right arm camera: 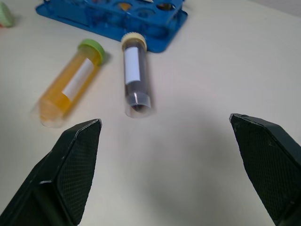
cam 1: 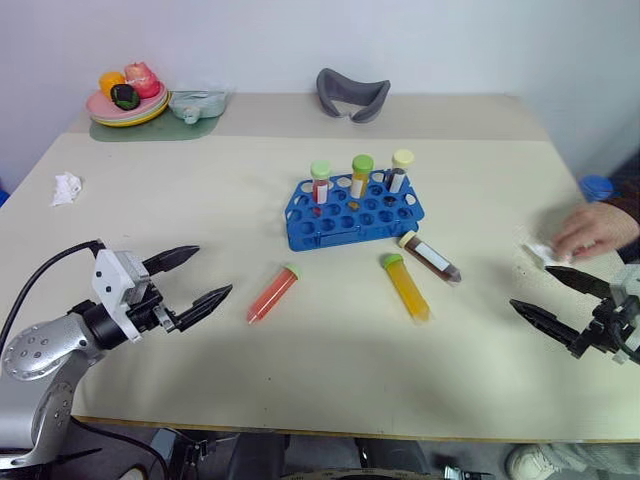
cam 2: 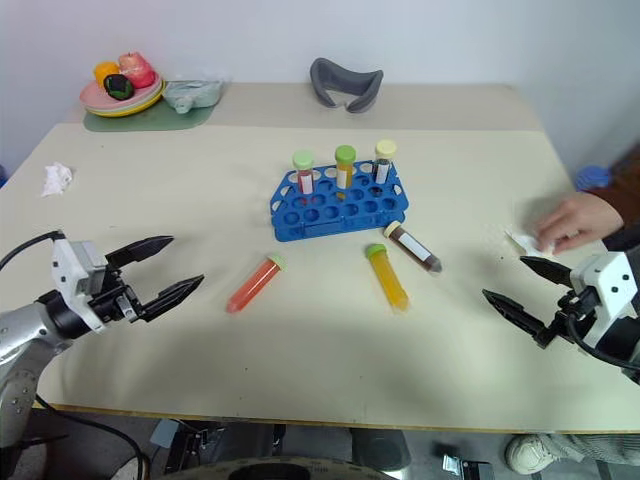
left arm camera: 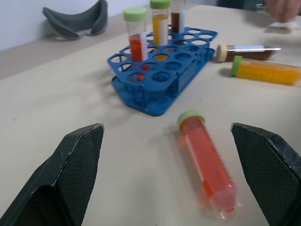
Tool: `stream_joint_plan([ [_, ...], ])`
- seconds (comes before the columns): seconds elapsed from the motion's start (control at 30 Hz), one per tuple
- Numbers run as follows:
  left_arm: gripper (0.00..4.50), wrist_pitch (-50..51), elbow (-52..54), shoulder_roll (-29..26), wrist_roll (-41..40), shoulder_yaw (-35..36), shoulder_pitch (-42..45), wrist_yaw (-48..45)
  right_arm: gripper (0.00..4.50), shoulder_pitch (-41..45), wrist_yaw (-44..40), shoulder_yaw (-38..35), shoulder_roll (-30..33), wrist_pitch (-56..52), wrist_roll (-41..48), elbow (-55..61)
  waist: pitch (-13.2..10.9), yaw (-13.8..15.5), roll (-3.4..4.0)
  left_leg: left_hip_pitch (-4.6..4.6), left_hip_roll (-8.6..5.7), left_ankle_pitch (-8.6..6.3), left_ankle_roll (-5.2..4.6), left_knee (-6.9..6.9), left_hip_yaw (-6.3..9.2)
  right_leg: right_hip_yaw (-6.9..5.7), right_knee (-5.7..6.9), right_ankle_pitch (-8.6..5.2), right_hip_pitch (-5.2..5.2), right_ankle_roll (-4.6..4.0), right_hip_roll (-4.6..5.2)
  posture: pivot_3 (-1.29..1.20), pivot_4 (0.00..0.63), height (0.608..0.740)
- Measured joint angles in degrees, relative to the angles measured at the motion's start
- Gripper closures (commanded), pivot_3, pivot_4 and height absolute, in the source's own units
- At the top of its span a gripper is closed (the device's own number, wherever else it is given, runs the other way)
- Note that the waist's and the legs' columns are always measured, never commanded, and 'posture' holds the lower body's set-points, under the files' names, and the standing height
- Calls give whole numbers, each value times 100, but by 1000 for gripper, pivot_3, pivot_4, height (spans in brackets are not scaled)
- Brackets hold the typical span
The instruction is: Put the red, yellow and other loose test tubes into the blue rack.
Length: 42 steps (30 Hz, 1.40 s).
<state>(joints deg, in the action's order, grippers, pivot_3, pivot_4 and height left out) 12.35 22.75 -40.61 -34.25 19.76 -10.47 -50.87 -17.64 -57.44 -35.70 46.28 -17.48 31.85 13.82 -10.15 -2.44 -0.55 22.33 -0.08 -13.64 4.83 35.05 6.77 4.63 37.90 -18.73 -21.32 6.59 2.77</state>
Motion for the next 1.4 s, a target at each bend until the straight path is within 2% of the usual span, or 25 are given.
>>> stream_joint_plan([
  [0.47, 76, -78, -13, 66, 123, -150, -167, -382, 0, 295, 652, 433, -49, -404, -10, 519, -2, 5, -1, 2, 0, 0, 0, 0, 0, 0, -4, 0, 0, -1, 1, 0, 150, 740],
  [0.67, 76, -106, -17, 80, 144, -318, -154, -443, 0, 778, 1105, 597, 172, -1722, 442, 725, -4, 5, -2, 3, 0, 0, 0, 1, 0, 0, -3, 0, -1, -1, 1, 0, 150, 740],
  [0.73, 76, -165, -26, 117, 221, -369, -62, -422, 0, 1129, 1389, 761, 312, -2304, 559, 878, -4, -3, -3, 3, 0, 0, 0, 1, 0, 1, -3, 1, -2, -1, 1, 0, 150, 740],
  [0.97, 76, -287, -119, 249, 498, -769, 236, -389, 0, 2917, 2608, 2096, 474, -4094, 553, 1417, -9, 10, -6, 14, 1, -2, -3, 0, 0, 0, -5, 1, -12, 0, 2, 0, 150, 740],
  [1.2, 76, -287, -93, 328, 620, -948, 249, -309, 0, 4388, 2872, 3169, 541, -5469, 417, 725, -25, 11, -7, 15, 0, -4, -7, 1, -1, -1, -8, 2, -13, 0, 6, 0, 150, 740],
  [1.4, 76, -214, 165, 353, 615, -984, 133, -169, 0, 5029, 2582, 3950, 730, -5837, 207, 247, -33, 1, -3, 16, 1, -9, -16, -1, 0, -2, -8, 2, -16, 0, 4, 0, 150, 740],
])
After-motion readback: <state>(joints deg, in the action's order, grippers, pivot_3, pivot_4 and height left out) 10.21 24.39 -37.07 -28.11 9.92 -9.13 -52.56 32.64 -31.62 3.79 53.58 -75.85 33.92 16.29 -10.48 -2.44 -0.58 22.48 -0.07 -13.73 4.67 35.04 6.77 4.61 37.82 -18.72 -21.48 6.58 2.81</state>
